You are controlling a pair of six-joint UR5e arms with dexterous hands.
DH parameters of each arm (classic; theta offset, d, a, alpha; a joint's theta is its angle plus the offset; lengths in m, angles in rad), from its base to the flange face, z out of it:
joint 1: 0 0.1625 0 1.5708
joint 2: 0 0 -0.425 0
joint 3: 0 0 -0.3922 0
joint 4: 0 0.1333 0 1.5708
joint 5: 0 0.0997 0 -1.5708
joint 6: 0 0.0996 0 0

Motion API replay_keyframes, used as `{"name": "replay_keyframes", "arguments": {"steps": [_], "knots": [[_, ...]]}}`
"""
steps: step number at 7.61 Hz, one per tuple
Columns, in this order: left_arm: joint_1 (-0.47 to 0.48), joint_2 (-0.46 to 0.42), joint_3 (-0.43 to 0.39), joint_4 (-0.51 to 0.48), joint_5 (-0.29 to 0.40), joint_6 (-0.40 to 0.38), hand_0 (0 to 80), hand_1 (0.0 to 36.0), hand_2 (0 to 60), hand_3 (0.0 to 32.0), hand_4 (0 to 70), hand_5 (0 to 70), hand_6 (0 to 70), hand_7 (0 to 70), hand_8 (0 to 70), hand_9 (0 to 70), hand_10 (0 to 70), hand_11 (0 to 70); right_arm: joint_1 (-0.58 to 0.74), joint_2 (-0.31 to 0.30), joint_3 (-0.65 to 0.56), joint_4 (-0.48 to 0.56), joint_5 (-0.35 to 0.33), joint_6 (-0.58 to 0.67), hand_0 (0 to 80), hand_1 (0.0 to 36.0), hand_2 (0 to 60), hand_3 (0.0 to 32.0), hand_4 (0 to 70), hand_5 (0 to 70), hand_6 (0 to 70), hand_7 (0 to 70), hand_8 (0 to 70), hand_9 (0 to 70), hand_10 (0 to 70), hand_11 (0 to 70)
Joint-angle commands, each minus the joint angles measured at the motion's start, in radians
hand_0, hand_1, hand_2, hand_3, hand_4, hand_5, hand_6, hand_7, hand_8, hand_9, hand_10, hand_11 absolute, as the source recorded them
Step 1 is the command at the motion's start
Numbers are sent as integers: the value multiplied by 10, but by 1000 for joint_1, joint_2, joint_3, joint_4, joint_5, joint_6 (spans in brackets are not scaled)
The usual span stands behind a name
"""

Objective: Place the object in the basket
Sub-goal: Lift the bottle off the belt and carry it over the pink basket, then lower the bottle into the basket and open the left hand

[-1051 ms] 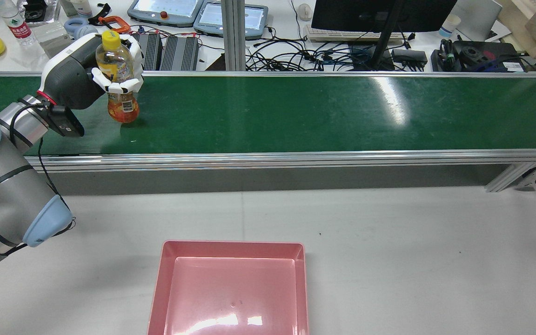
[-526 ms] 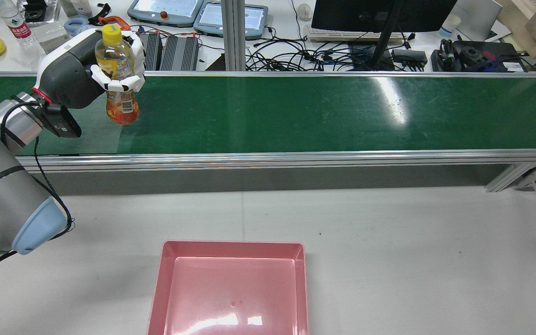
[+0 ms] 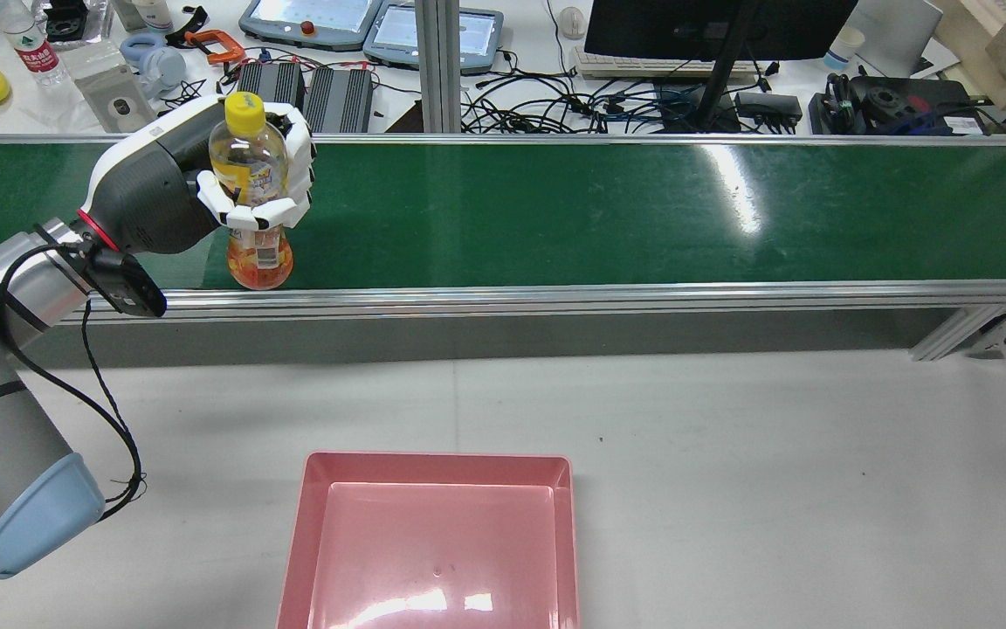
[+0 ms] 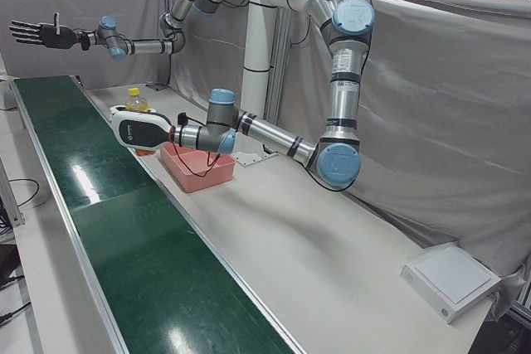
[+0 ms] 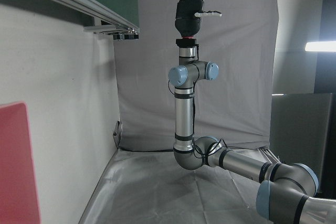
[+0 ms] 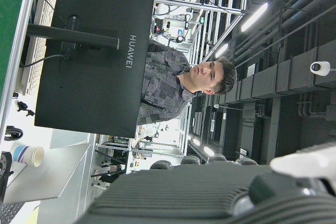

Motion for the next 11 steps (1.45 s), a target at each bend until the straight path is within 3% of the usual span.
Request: {"name": "replay_keyframes", "arguments": {"steps": [1,2,5,6,8,9,10,11], "knots": [[128,32,-83,15,8,83,677,165,570,0,700,700,700,700,700,700,700,700,0,0,-1,0,0,-1,0,0,0,0,0,0,0,0,0,0,0,0],[192,32,-121,34,6,124,696,157,505,0,700,700,700,700,700,700,700,700,0,0,-1,0,0,1,0,0,0,0,0,0,0,0,0,0,0,0],[399,27,-153,67,-32,253,708,160,496,0,700,700,700,700,700,700,700,700,0,-1,-1,0,0,-1,0,0,0,0,0,0,0,0,0,0,0,0],[457,27,-153,62,-75,266,704,151,474,0,700,700,700,700,700,700,700,700,0,-1,-1,0,0,1,0,0,0,0,0,0,0,0,0,0,0,0],[519,29,-150,44,-89,267,710,139,414,0,700,700,700,700,700,700,700,700,0,-1,-1,0,0,1,0,0,0,0,0,0,0,0,0,0,0,0],[516,30,-150,44,-87,267,736,123,301,0,700,700,700,700,700,700,700,700,0,-1,-1,0,0,1,0,0,0,0,0,0,0,0,0,0,0,0],[515,39,-150,44,-83,267,793,101,79,0,700,700,700,700,700,700,700,700,0,-1,-1,0,0,-1,0,0,0,0,0,0,0,0,0,0,0,0],[515,48,-150,44,-81,267,800,55,0,0,700,700,636,700,686,700,700,700,0,-1,-2,0,0,-1,0,0,0,0,0,0,0,0,0,0,0,0]]}}
